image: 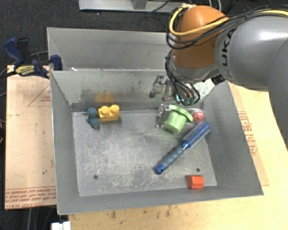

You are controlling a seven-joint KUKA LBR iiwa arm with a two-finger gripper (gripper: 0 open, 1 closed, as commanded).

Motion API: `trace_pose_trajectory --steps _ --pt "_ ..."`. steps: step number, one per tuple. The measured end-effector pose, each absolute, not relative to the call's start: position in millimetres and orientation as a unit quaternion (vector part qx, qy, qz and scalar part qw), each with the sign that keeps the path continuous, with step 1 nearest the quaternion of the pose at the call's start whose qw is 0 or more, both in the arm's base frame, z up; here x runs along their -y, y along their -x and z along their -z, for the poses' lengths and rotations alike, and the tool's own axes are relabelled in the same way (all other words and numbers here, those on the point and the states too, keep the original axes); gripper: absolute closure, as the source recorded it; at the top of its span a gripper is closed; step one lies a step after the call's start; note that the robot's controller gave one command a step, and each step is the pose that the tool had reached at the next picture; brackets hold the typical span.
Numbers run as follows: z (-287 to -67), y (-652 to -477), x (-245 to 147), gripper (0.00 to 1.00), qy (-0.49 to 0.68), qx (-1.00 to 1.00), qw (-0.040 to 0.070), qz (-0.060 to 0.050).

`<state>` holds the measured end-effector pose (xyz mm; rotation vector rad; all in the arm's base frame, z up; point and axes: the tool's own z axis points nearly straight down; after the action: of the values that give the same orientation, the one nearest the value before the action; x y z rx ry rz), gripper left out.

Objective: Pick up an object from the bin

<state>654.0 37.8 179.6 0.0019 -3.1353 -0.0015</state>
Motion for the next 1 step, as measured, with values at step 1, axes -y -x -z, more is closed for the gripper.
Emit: trace_pose_trajectory --steps 1 --pt "-109.6 -630.9 29.5 0.00 -0.084 0.996 0.002 0.000"
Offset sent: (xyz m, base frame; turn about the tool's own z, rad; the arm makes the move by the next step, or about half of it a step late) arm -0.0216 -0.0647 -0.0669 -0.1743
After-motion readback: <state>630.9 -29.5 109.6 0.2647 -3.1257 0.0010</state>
